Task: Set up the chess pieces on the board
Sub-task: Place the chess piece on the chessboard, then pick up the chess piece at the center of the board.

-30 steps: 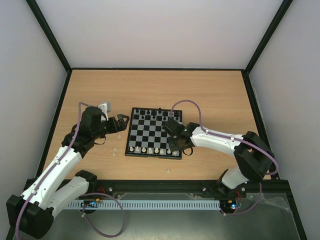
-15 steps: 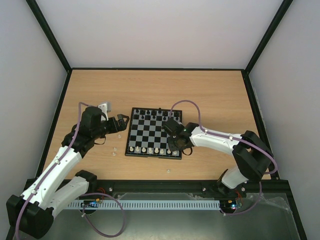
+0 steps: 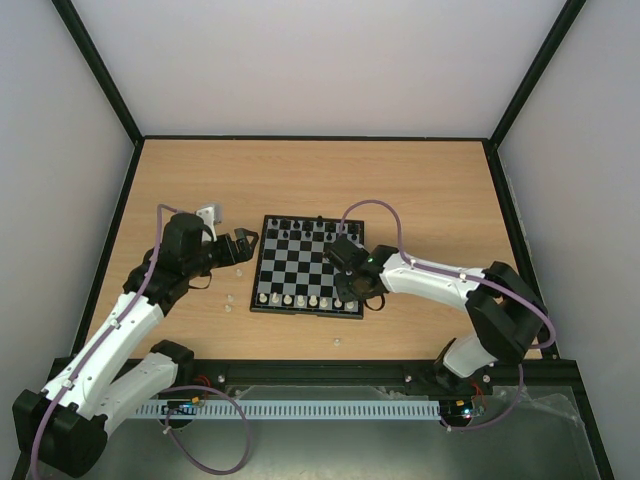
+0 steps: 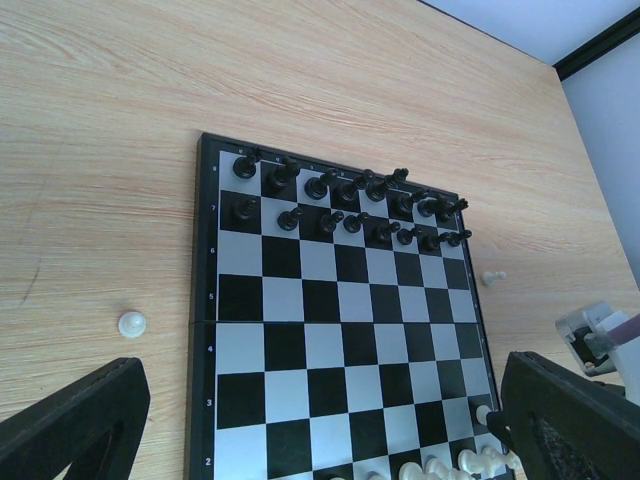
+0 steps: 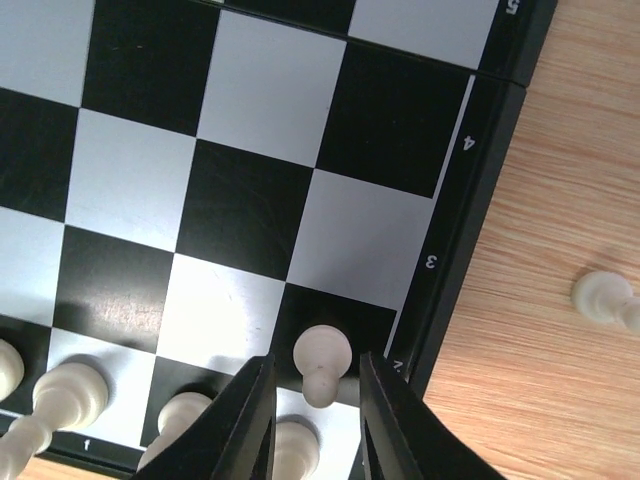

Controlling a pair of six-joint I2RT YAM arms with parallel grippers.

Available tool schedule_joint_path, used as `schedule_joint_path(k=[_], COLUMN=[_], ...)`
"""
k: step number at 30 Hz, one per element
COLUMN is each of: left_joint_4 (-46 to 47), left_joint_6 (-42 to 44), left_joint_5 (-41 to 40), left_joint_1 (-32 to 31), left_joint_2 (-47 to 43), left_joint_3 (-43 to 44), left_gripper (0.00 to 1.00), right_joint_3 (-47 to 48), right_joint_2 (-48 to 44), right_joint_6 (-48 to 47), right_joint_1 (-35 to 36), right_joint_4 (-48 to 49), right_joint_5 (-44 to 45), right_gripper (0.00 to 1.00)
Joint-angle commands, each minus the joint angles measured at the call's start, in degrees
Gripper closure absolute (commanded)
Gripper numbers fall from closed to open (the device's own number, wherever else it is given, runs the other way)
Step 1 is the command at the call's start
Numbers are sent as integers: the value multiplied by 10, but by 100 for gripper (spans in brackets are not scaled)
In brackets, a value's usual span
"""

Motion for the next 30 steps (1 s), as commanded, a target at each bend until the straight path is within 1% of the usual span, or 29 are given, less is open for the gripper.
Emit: schedule_joint_path(k=[1, 6, 10, 11, 12, 13, 16, 18, 21, 30], left_joint_4=[0, -2, -4, -4, -3, -3, -3, -3, -3, -7], left_joint_6=[-2, -2, -3, -4, -4, -4, -4, -4, -4, -2], left_joint_5=[0, -1, 0, 2, 4, 6, 9, 11, 13, 17], left_joint_1=[-3, -3, -2, -3, -2, -3, -3, -3, -3, -3], left_joint_2=[-8, -11, -15, -16, -16, -16, -18, -19, -21, -26], left_joint_3=[-8, -8, -8, -9, -8, -8, -8, -8, -8, -6], left_gripper=[1, 1, 1, 1, 1, 1, 1, 1, 1, 1], right_joint_3=[9, 20, 22, 20, 17, 12, -18, -34, -37, -43], right_joint_2=[-30, -56, -76, -79, -82, -85, -100, -108, -106, -63], right_joint_6=[4, 4, 5, 4, 3, 1, -10, -13, -13, -13], right_joint_1=[3, 3, -6, -10, -21, -31, -76, -112, -137, -158], right_joint_4=[-33, -56, -75, -78, -80, -81, -67, -55, -46, -32], right_joint_5=[10, 26, 51, 54, 58, 59, 47, 32, 25, 26], right_gripper=[73, 62, 48, 44, 38, 35, 29, 29, 29, 41])
